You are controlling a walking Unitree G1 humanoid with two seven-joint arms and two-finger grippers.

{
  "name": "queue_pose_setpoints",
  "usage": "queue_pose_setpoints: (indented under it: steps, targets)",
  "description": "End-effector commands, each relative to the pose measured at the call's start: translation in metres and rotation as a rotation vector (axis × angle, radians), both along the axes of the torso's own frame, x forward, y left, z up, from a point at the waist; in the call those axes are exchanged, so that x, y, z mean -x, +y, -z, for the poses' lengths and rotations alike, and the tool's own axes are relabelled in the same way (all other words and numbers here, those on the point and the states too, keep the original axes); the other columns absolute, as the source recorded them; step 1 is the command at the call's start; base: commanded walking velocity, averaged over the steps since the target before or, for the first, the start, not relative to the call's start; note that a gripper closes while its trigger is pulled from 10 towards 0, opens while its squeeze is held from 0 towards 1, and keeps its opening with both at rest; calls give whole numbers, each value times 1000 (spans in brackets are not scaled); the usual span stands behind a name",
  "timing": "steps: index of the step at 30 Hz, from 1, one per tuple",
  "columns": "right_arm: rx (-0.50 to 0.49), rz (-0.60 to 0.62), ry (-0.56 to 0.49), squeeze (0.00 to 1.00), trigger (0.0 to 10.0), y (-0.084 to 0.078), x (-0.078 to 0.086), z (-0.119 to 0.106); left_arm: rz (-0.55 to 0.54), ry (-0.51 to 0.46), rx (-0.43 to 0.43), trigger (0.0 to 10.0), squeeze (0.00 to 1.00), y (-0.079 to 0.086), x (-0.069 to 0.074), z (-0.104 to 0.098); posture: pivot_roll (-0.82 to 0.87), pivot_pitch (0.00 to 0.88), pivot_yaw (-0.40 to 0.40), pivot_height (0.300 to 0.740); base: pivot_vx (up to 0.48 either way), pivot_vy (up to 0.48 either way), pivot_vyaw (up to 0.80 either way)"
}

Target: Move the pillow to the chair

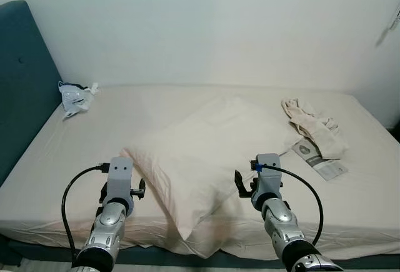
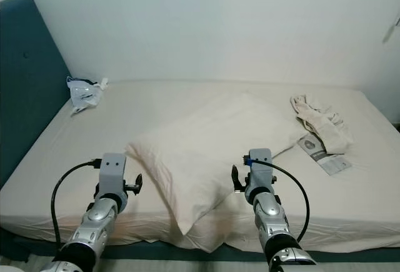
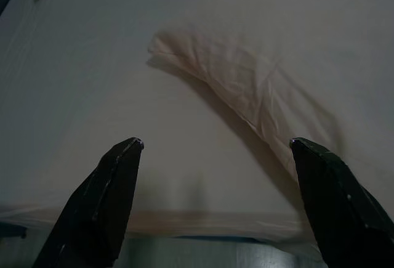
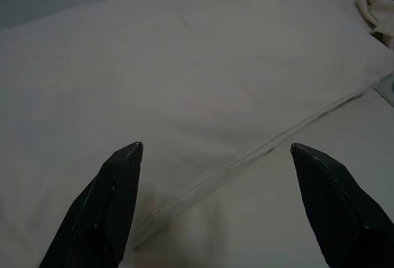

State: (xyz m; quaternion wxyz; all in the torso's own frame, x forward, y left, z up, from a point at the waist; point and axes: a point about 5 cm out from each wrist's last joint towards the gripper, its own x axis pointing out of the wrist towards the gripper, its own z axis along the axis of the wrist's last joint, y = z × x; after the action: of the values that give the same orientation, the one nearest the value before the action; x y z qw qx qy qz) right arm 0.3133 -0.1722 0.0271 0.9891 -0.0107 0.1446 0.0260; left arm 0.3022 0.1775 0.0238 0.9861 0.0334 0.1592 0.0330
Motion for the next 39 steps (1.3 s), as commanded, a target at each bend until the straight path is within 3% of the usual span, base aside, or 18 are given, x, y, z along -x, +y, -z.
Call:
queue_pose_setpoints:
  steps: [1,14,25,39]
  targets:
    - [9,-20,26,0,10000,3,1,3,-6,6,6,10000,0,0,3,2,-14,55,-44,740,0,0,0]
    - [-15,-19,23,0,10000,4,3,5,1,8,-14,10000,0,1,3,3,-20,46,-31,740,0,0,0]
    - [-7,-28,-10,0,10000,5,-6,-6,-8,-9,13,10000,0,-4,-2,-2,-11,33,-49,740,0,0,0]
    - [2,-13,14,0,10000,3,-5,-3,-8,-34,28,10000,0,-1,-3,-5,-21,37,-45,740,0,0,0]
